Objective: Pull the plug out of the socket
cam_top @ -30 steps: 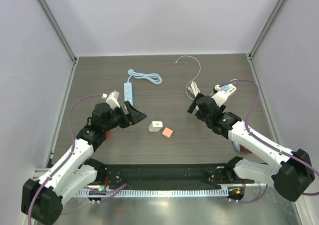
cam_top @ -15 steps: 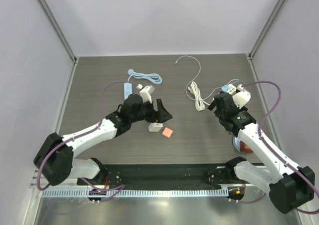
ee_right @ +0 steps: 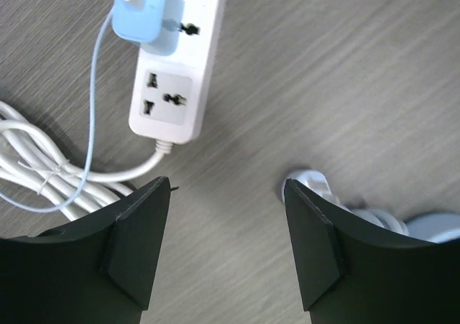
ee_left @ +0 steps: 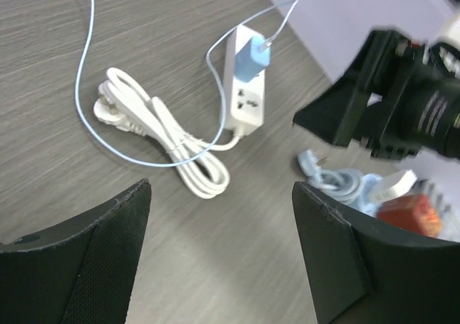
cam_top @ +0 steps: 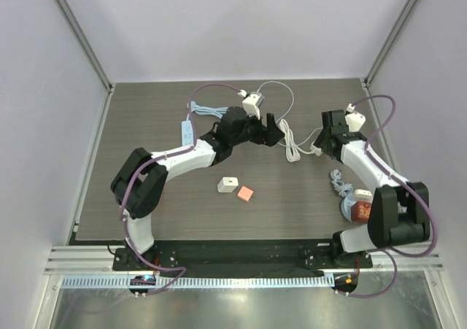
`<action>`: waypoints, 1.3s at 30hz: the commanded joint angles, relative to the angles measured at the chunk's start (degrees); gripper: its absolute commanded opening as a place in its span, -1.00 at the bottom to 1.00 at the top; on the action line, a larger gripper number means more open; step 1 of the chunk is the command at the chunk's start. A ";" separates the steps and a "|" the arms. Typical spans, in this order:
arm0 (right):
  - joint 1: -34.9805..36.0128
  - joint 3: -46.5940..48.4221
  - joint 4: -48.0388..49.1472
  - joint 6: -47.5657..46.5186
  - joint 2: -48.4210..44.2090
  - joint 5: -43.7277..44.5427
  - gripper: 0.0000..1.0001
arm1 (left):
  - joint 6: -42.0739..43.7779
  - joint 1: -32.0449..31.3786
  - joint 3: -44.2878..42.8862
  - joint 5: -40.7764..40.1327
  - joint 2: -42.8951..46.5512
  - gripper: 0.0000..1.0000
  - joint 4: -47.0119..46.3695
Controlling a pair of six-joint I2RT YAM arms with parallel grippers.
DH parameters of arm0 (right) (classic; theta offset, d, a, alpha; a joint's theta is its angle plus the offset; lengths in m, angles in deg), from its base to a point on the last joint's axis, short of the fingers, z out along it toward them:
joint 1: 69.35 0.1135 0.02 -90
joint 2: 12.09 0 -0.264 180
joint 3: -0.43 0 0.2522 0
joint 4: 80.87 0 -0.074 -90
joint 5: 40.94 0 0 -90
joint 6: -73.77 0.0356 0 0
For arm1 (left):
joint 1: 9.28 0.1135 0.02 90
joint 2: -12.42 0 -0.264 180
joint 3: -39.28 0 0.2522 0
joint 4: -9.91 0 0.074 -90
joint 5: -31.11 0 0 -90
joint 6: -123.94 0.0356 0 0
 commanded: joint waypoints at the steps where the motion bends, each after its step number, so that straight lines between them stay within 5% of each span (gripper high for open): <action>1: -0.43 6.29 5.17 -4.81 4.63 -3.32 0.40 | 6.41 0.07 0.73 -0.44 -2.37 0.62 -5.39; 8: -0.87 10.62 7.02 -5.71 14.21 -1.82 0.45 | 5.10 3.67 7.59 5.27 -1.85 0.65 -15.51; 15: -0.96 12.11 8.60 -4.91 19.93 -1.65 0.50 | 10.19 4.64 10.06 12.21 -0.44 0.58 -17.35; 30: -0.96 12.03 12.56 -4.74 25.74 -2.52 0.43 | 13.63 4.90 9.62 13.62 -0.35 0.58 -15.69; 33: 0.09 10.54 13.17 -4.82 25.12 -1.65 0.35 | 13.98 4.90 9.62 13.62 -0.44 0.58 -15.69; 39: 1.23 7.38 14.05 -2.55 24.33 -3.75 -0.34 | 13.45 4.90 8.74 16.43 -1.23 0.56 -15.77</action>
